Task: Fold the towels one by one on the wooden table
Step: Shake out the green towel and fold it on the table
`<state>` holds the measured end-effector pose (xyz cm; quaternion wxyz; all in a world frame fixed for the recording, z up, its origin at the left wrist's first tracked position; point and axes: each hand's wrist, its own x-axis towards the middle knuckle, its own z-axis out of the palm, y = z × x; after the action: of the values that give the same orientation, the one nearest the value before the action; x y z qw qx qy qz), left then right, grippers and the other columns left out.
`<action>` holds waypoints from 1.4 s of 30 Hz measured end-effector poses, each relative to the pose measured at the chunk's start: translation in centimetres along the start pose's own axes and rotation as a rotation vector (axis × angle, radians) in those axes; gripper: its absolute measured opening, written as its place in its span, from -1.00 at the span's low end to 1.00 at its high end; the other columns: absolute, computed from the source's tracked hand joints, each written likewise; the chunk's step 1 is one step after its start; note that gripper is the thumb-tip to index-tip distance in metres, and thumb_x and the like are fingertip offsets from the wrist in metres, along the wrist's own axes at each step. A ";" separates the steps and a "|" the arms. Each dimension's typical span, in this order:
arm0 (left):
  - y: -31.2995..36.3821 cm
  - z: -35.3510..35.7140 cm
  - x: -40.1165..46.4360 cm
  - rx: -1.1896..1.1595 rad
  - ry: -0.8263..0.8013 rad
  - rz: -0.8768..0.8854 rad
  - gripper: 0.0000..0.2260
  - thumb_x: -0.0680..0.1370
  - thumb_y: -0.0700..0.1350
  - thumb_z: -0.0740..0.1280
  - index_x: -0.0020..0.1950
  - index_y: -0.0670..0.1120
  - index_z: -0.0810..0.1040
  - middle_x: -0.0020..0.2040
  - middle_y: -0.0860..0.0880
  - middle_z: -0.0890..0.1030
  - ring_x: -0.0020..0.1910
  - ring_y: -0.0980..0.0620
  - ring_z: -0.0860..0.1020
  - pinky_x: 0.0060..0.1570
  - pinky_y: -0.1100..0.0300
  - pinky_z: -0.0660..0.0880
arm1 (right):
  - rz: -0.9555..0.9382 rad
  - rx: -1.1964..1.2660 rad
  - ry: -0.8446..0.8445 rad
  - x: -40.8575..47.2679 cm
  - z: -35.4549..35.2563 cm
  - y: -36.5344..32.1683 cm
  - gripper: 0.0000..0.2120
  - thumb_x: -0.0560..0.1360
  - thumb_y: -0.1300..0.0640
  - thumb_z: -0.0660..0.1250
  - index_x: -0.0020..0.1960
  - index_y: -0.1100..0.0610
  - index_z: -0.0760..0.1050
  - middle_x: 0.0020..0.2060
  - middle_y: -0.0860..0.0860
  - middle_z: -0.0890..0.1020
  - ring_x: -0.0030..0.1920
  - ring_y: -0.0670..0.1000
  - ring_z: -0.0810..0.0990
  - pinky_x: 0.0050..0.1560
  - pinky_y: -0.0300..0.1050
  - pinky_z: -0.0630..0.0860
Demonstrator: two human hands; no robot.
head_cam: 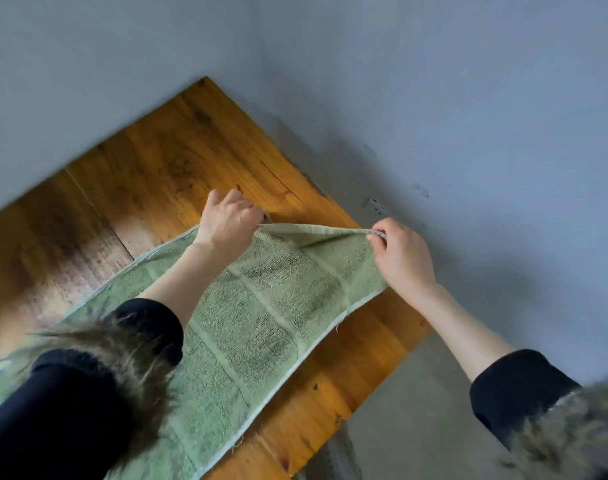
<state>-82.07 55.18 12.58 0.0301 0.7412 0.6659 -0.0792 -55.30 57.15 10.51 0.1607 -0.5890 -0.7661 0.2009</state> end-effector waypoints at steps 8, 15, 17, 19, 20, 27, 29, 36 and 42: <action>0.9 -1.1 0.9 -0.017 0.142 0.133 -0.66 0.49 -0.35 0.18 0.21 -0.08 0.46 0.34 -0.06 0.45 0.27 -0.07 0.38 0.16 -0.01 0.29 | 0.120 0.093 -0.007 1.9 -2.6 2.0 -0.83 0.57 0.16 0.21 0.05 0.23 0.50 -0.17 0.14 0.61 -0.27 0.10 0.49 -0.21 -0.02 0.42; 7.1 -0.9 4.7 -0.176 -0.014 0.408 -0.16 0.33 -0.49 0.11 0.52 0.04 0.01 0.55 0.06 -0.01 0.52 0.05 -0.08 0.46 0.04 -0.03 | -0.056 0.167 -0.076 -0.5 -3.1 0.7 -0.83 0.53 0.14 0.29 0.08 0.15 0.58 -0.10 0.02 0.61 -0.17 0.02 0.55 -0.12 -0.09 0.44; 8.6 -0.8 5.3 -0.201 -0.030 0.490 -0.35 0.41 -0.44 0.18 0.43 0.01 0.25 0.52 0.04 0.14 0.52 0.04 -0.04 0.46 0.03 -0.01 | -0.101 0.159 -0.085 -1.3 -3.0 0.5 -0.83 0.52 0.12 0.30 0.06 0.12 0.60 -0.14 -0.02 0.60 -0.19 0.00 0.56 -0.16 -0.14 0.44; 9.0 -0.6 5.5 -0.272 -0.023 0.522 -0.68 0.47 -0.33 0.27 0.18 -0.08 0.50 0.33 -0.02 0.48 0.48 0.01 0.18 0.45 -0.01 0.07 | -0.099 0.168 -0.086 -1.9 -3.1 0.7 -0.84 0.52 0.12 0.31 0.05 0.12 0.60 -0.15 -0.03 0.60 -0.22 -0.01 0.57 -0.18 -0.14 0.48; 8.8 -0.5 5.4 -0.311 0.008 0.506 -0.84 0.48 -0.27 0.32 0.04 -0.12 0.55 0.15 -0.04 0.60 0.40 -0.02 0.34 0.42 -0.02 0.13 | -0.083 0.174 -0.077 -2.1 -3.2 1.1 -0.84 0.52 0.13 0.31 0.04 0.14 0.60 -0.15 -0.02 0.61 -0.23 0.01 0.57 -0.18 -0.11 0.50; 4.8 -1.4 4.8 -0.150 0.101 0.464 -0.75 0.40 0.02 0.46 -0.03 -0.10 0.60 0.01 -0.03 0.65 0.18 -0.06 0.53 0.34 -0.08 0.27 | 0.090 0.128 -0.012 -2.1 -3.1 4.0 -0.84 0.51 0.27 0.27 0.04 0.26 0.58 -0.13 0.03 0.52 -0.32 -0.04 0.46 -0.25 -0.24 0.36; 4.4 -1.7 4.5 -0.117 0.043 0.492 -0.81 0.43 0.00 0.42 -0.07 -0.10 0.59 0.06 -0.02 0.65 0.32 -0.03 0.43 0.41 -0.08 0.17 | 0.146 0.135 0.000 -2.0 -2.7 4.4 -0.83 0.52 0.28 0.25 0.05 0.26 0.58 -0.12 0.02 0.49 -0.27 -0.05 0.46 -0.19 -0.26 0.33; 6.7 -1.3 3.0 0.007 -0.204 0.581 -0.79 0.54 0.06 0.15 0.08 0.08 0.51 -0.07 0.13 0.61 0.01 0.11 0.51 0.37 0.07 0.24 | 0.358 0.195 0.022 -1.4 -2.1 5.7 -0.86 0.54 0.22 0.23 -0.04 0.20 0.55 -0.15 0.08 0.55 -0.33 -0.03 0.43 -0.29 -0.23 0.28; 5.1 1.1 1.4 -0.018 -0.373 0.327 -0.52 0.53 -0.36 0.15 0.40 -0.01 0.33 0.28 -0.02 0.46 0.00 0.06 0.55 -0.04 0.23 0.55 | 0.354 0.177 -0.001 -2.6 -1.5 5.9 -0.86 0.53 0.22 0.24 -0.02 0.21 0.57 -0.12 0.06 0.55 -0.27 0.01 0.49 -0.20 -0.16 0.37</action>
<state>-77.00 55.81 10.94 0.1713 0.8114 0.5208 -0.2027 -48.95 56.10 8.91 0.1736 -0.6981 -0.6298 0.2930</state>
